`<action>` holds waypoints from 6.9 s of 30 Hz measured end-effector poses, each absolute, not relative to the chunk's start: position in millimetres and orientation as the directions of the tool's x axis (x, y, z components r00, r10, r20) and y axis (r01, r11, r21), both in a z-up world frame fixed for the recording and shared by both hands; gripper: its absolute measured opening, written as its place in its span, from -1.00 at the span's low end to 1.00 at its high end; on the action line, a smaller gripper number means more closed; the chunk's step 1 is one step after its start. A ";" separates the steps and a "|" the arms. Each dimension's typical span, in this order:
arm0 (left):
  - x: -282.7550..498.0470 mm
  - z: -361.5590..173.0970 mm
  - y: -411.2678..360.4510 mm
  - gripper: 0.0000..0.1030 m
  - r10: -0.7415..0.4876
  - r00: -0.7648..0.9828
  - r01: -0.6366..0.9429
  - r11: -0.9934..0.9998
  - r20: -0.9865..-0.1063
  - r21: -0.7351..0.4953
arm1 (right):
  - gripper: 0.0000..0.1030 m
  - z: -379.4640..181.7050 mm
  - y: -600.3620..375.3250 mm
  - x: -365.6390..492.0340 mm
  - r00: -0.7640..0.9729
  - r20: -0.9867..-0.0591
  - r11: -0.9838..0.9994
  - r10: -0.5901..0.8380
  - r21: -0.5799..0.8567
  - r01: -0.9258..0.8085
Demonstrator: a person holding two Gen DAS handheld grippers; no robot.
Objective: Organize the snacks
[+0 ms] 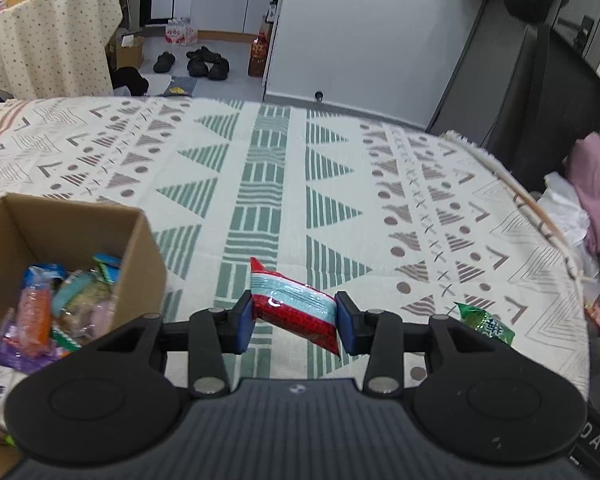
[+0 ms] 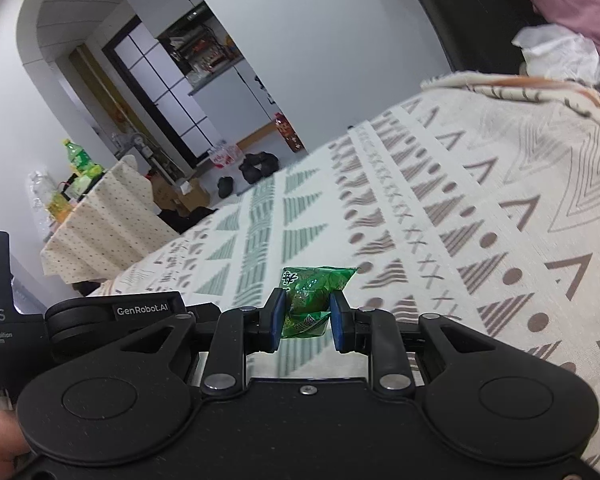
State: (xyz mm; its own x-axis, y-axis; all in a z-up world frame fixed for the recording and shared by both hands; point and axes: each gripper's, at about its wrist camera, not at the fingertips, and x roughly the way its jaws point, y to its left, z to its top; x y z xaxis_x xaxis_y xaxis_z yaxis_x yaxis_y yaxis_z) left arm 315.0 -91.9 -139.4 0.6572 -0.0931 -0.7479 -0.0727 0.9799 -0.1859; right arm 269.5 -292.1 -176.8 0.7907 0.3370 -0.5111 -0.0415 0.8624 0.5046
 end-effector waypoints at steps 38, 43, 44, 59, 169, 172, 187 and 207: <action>260.6 -63.3 66.0 -0.20 -0.089 0.763 -0.221 0.895 -0.640 -0.388 | -0.54 -91.1 -152.6 244.0 0.808 -0.415 0.878 0.418 0.411 -0.243; 262.1 -68.2 86.7 -0.20 -0.087 0.756 -0.254 0.874 -0.648 -0.413 | -0.54 -95.3 -128.4 249.8 0.789 -0.430 0.876 0.438 0.400 -0.268; 262.3 -69.3 89.7 -0.20 -0.086 0.755 -0.259 0.872 -0.650 -0.416 | -0.54 -96.3 -124.2 251.3 0.786 -0.433 0.876 0.441 0.398 -0.272; 274.8 -93.8 118.1 -0.11 -0.030 0.673 -0.382 0.841 -0.739 -0.382 | -0.54 -122.6 -81.9 263.5 0.732 -0.484 0.862 0.480 0.418 -0.289; 10.4 55.1 16.3 1.00 0.021 0.744 -0.066 0.997 -0.668 -0.042 | 1.00 3.2 -208.2 36.1 0.784 -0.543 0.953 0.300 0.209 -0.220; 10.1 53.8 17.6 1.00 0.023 0.741 -0.063 0.997 -0.671 -0.036 | 1.00 2.6 -205.7 33.1 0.780 -0.549 0.953 0.300 0.197 -0.229; 9.4 45.6 22.9 1.00 0.048 0.728 -0.076 0.997 -0.684 -0.011 | 1.00 -2.7 -204.3 33.4 0.772 -0.560 0.953 0.301 0.197 -0.229; 7.5 51.2 24.7 1.00 0.041 0.733 -0.072 0.997 -0.679 -0.018 | 1.00 0.2 -200.0 32.8 0.771 -0.560 0.953 0.303 0.182 -0.242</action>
